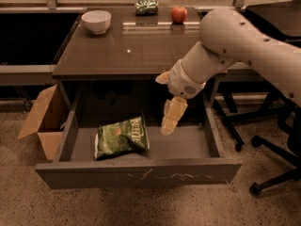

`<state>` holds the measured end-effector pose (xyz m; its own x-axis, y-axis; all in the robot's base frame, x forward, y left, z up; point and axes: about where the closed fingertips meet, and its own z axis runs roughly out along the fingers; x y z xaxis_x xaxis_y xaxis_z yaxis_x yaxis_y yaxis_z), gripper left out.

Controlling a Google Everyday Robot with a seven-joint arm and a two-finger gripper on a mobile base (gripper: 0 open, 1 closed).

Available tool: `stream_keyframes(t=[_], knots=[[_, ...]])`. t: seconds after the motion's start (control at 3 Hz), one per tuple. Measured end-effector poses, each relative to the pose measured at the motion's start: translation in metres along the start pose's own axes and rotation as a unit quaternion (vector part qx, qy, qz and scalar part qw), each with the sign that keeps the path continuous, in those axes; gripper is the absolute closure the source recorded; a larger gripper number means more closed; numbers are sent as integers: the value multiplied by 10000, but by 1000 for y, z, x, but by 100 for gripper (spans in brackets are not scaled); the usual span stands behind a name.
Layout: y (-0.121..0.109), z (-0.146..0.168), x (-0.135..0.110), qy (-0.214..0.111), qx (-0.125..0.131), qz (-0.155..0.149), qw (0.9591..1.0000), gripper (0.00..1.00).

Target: Pick green jalapeno chip bag from top drawer and place on counter

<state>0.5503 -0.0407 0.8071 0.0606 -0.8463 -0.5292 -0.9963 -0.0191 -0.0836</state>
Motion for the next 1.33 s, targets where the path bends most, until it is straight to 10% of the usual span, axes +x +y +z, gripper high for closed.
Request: stream_keyframes(t=[1.33], knots=[[-47, 190, -14, -573, -991, -226, 9932, 0]])
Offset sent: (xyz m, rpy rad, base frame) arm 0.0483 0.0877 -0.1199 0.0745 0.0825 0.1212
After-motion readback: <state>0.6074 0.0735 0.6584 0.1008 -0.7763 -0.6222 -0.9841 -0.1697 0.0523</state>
